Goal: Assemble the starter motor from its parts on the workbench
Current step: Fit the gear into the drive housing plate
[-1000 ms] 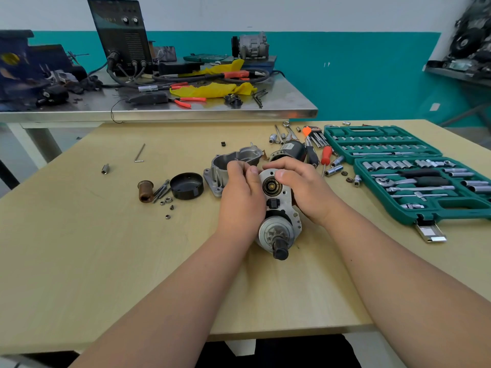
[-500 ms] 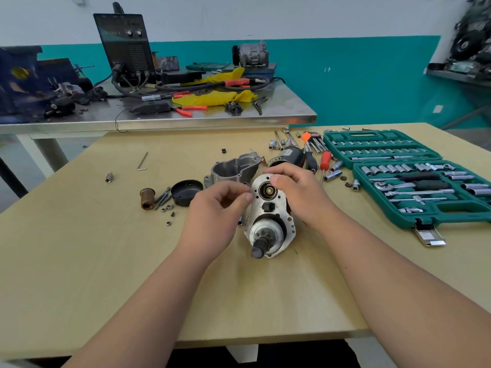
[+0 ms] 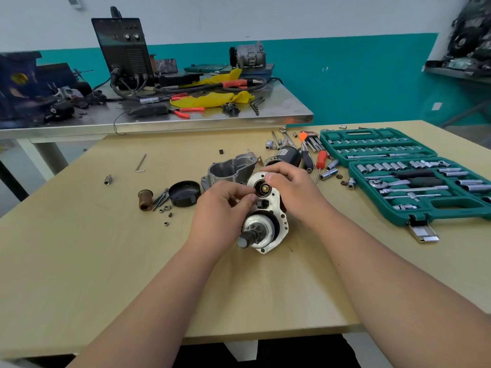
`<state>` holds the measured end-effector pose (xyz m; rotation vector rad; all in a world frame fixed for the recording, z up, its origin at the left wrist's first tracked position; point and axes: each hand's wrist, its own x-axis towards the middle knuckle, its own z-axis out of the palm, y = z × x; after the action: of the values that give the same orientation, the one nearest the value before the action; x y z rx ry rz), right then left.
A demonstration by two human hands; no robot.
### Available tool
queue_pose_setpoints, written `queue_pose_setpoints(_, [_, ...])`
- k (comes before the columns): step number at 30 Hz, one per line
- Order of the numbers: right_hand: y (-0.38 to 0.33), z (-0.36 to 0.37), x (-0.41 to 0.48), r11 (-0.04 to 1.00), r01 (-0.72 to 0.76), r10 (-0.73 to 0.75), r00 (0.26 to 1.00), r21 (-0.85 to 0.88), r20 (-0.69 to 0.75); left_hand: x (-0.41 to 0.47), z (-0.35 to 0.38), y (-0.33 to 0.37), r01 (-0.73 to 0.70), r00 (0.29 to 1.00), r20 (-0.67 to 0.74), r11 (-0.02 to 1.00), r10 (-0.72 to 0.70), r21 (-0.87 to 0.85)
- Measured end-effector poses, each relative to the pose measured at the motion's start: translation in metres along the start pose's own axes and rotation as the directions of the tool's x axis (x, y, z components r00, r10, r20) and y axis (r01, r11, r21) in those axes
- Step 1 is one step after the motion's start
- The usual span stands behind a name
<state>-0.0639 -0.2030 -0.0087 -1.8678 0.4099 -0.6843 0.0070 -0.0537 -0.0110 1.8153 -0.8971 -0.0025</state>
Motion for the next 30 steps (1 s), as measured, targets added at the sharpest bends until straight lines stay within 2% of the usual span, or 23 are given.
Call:
queue_pose_setpoints(3, [0.0, 0.0, 0.0, 1.0, -0.005, 0.005, 1.0, 0.001, -0.004, 0.0, -0.001, -0.001, 0.063, 0.998, -0.006, 0.998, -0.063, -0.019])
queue_pose_setpoints(11, [-0.001, -0.001, -0.002, 1.0, -0.001, 0.001, 1.0, 0.003, -0.014, 0.002, -0.002, 0.006, 0.107, 0.993, -0.04, 0.994, -0.107, 0.016])
queue_pose_setpoints(16, [-0.002, -0.001, -0.002, 1.0, -0.002, 0.002, 1.0, 0.006, -0.013, 0.008, -0.005, 0.009, -0.026, 0.999, -0.033, 0.964, 0.036, 0.266])
queue_pose_setpoints(19, [-0.001, -0.002, -0.002, 1.0, -0.012, 0.012, 1.0, -0.001, -0.011, 0.01, -0.005, 0.007, -0.105, 0.994, -0.003, 0.94, 0.112, 0.325])
queue_pose_setpoints(25, [-0.002, -0.003, -0.003, 1.0, 0.0, 0.0, 1.0, -0.004, -0.019, 0.008, -0.005, 0.004, -0.163, 0.985, -0.009, 0.94, 0.174, 0.301])
queue_pose_setpoints(30, [-0.004, -0.002, -0.003, 1.0, 0.012, -0.012, 1.0, 0.002, -0.017, 0.008, -0.006, 0.004, -0.038, 0.999, -0.014, 0.989, 0.041, 0.144])
